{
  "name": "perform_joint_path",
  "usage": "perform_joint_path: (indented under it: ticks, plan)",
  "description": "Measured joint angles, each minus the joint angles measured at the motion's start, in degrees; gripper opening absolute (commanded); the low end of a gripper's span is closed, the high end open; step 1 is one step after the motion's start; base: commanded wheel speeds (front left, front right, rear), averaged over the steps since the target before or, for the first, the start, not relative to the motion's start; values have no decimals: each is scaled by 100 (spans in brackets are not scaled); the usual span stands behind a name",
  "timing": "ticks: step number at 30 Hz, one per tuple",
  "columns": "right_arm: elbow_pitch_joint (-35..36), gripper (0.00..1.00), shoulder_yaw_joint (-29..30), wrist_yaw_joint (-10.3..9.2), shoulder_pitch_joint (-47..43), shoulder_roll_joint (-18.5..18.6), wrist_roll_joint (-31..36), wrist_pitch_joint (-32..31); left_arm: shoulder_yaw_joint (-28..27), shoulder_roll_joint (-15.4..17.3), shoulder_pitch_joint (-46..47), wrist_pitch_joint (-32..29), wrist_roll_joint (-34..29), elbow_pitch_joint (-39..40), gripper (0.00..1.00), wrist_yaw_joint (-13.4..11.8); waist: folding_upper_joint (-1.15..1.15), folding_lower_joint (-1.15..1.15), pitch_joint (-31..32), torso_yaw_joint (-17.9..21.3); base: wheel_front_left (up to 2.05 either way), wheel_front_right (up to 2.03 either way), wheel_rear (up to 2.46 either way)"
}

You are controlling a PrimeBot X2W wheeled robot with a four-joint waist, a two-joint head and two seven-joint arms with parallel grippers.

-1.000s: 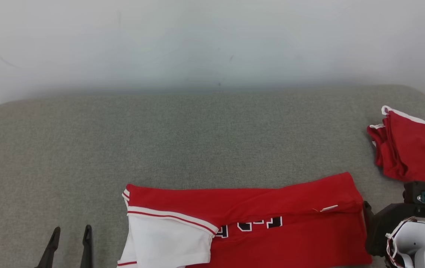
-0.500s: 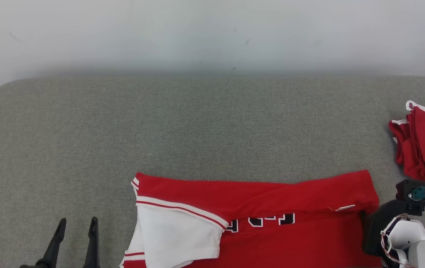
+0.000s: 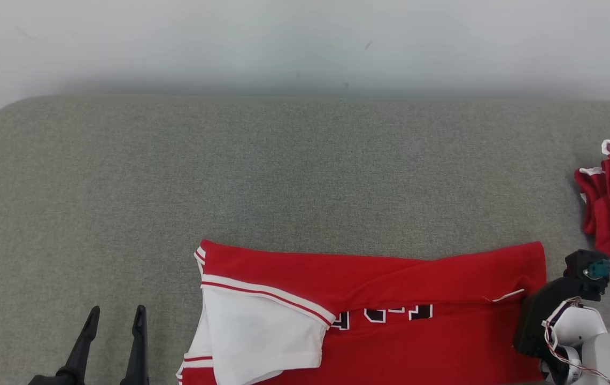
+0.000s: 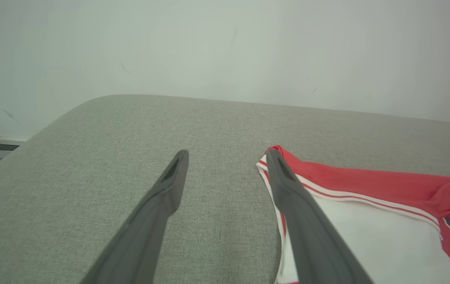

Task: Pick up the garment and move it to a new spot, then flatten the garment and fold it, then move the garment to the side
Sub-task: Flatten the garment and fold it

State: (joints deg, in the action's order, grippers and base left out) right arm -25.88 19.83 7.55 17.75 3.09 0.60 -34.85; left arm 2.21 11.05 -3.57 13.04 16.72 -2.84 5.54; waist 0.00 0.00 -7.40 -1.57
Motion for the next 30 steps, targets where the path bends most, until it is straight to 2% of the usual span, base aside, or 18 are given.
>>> perform_joint_path:
  ticks: [9,19,26,30]
  plan:
    - [365,0,442,7,-232,-44,78,112,29,-27,-18,8,53,-20,100,-49,1,0,92,-32,0,0,0]
    - [1718,0,1055,2,-648,-32,257,231,45,-30,-83,68,80,5,100,-58,0,0,170,-2,0,0,0]
    - [2630,0,972,1,-1043,-27,376,-172,88,-32,-96,77,98,-37,100,-60,0,0,262,-44,0,0,0]
    - [3026,0,525,1,-1240,-23,130,-456,93,-27,-103,100,120,-56,100,-75,0,0,315,-71,0,0,0]
